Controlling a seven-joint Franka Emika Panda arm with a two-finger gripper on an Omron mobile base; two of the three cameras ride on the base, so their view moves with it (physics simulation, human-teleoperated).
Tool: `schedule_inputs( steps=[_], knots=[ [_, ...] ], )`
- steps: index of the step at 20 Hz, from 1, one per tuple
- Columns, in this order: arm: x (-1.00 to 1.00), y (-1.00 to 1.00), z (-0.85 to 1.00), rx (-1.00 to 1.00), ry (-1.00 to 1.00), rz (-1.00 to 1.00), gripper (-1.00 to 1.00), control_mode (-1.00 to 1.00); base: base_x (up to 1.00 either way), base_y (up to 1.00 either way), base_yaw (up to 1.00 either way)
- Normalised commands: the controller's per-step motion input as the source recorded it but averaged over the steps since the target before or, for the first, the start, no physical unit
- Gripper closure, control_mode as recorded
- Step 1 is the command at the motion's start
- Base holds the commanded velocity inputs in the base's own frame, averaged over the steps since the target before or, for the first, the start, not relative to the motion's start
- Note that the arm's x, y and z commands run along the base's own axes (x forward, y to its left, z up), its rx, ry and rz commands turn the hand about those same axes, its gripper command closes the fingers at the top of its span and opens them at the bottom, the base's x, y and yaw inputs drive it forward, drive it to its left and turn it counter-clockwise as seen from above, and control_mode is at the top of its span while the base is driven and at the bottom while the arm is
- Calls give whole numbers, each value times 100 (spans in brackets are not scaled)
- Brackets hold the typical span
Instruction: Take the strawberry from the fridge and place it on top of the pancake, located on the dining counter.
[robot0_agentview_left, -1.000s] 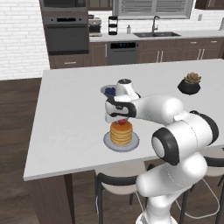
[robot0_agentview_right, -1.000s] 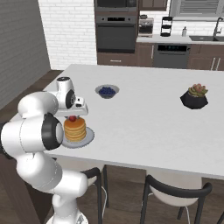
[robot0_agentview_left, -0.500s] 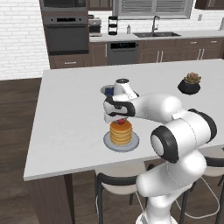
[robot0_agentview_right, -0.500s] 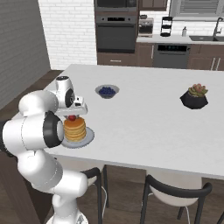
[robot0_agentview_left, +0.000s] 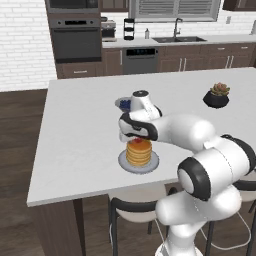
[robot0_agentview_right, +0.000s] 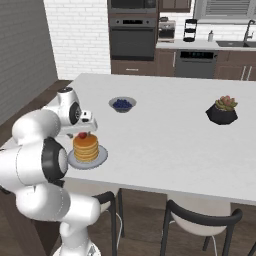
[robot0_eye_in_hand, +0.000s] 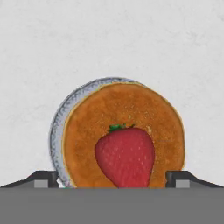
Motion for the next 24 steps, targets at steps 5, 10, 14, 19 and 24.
schedule_inputs(
  steps=[5,10,14,19,24],
  knots=[
    [-76,0,50,-1,-18,0,-100,-100,0,0,0],
    [-77,-16,64,0,-12,0,-100,-100,0,0,0],
    [-76,-18,69,0,-9,0,-100,-100,0,0,0],
    [-72,-27,63,2,-4,0,-100,-100,0,0,0],
    [-79,-27,53,1,-4,0,-100,-100,0,0,0]
  ],
)
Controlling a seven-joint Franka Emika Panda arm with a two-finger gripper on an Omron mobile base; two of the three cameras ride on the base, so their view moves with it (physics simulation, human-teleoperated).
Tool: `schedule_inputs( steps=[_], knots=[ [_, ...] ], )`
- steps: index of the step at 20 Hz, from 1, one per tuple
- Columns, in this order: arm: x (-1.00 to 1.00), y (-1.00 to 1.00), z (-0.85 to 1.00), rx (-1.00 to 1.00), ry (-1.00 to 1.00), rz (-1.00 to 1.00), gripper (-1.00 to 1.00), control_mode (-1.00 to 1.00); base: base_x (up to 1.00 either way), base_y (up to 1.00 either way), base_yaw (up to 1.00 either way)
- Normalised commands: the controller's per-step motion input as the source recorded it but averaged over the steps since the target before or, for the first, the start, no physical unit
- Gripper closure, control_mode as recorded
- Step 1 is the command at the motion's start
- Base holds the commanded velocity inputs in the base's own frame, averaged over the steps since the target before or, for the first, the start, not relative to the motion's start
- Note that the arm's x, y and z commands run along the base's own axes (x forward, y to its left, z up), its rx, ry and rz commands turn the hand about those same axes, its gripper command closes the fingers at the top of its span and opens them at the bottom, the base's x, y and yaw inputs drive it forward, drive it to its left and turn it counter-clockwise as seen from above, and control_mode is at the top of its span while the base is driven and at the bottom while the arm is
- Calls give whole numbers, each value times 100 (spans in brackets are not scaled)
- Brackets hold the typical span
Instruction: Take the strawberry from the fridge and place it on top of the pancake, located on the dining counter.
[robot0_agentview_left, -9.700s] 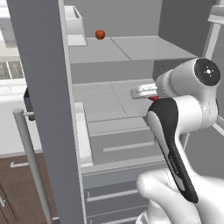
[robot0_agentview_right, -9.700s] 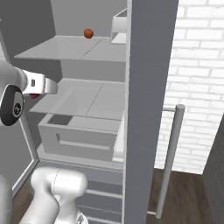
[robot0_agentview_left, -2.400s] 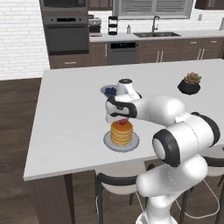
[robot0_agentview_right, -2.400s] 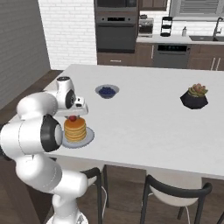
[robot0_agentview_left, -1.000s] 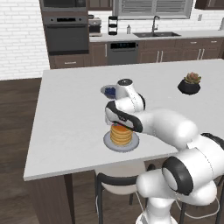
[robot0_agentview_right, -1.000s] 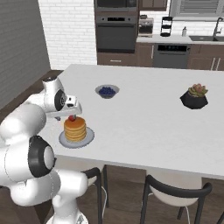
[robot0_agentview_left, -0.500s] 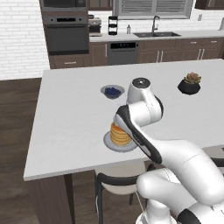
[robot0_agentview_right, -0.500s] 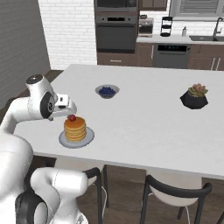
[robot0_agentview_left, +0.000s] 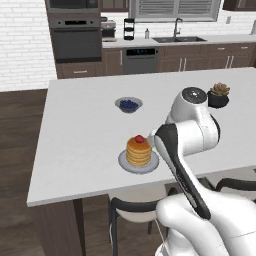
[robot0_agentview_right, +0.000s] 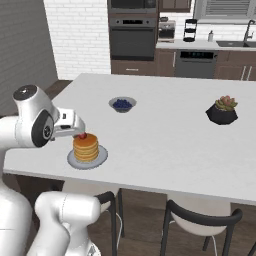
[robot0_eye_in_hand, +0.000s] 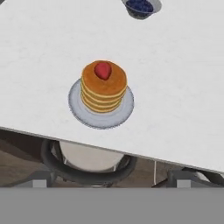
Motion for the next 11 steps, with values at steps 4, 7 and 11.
schedule_inputs(
  steps=[4,7,11],
  knots=[
    [-80,-33,58,0,-9,-1,-100,-100,0,0,0],
    [-66,-26,68,0,-12,-1,-100,-100,0,0,0],
    [-56,-16,68,0,-8,0,-100,-100,0,0,0]
  ],
)
